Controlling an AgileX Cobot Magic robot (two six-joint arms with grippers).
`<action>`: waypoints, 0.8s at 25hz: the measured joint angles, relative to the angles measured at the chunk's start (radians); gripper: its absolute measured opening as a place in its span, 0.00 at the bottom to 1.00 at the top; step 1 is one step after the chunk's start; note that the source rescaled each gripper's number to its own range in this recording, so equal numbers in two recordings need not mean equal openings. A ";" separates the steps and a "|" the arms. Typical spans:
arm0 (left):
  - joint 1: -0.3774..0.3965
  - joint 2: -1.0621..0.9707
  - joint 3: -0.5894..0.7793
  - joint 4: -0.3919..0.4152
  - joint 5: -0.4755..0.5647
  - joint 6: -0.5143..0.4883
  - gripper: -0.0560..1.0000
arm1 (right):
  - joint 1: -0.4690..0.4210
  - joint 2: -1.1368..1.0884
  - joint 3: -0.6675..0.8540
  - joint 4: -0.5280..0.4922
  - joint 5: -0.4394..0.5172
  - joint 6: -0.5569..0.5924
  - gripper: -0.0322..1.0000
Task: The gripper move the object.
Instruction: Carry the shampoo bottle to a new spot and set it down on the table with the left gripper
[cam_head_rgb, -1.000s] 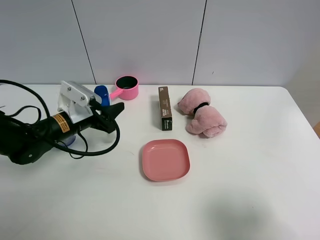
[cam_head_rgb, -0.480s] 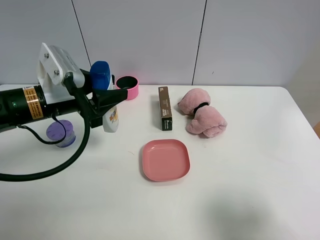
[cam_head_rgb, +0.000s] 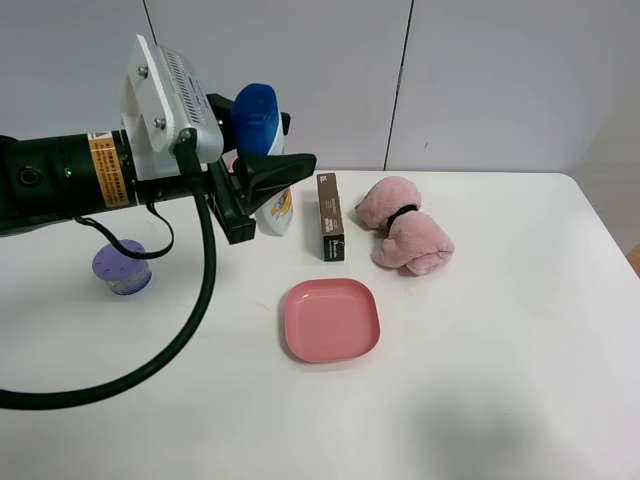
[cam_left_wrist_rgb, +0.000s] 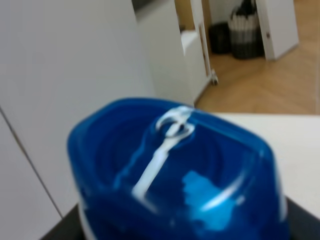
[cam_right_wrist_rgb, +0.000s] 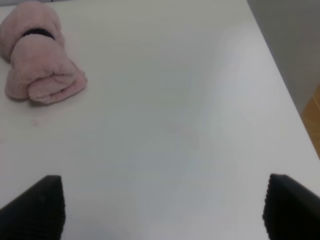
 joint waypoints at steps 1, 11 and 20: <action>-0.028 0.010 -0.001 -0.070 0.012 0.067 0.30 | 0.000 0.000 0.000 0.000 0.000 0.000 1.00; -0.292 0.138 -0.002 -0.571 0.099 0.539 0.06 | 0.000 0.000 0.000 0.000 0.000 0.000 1.00; -0.408 0.171 -0.060 -0.500 0.199 0.433 0.06 | 0.000 0.000 0.000 0.000 0.000 0.000 1.00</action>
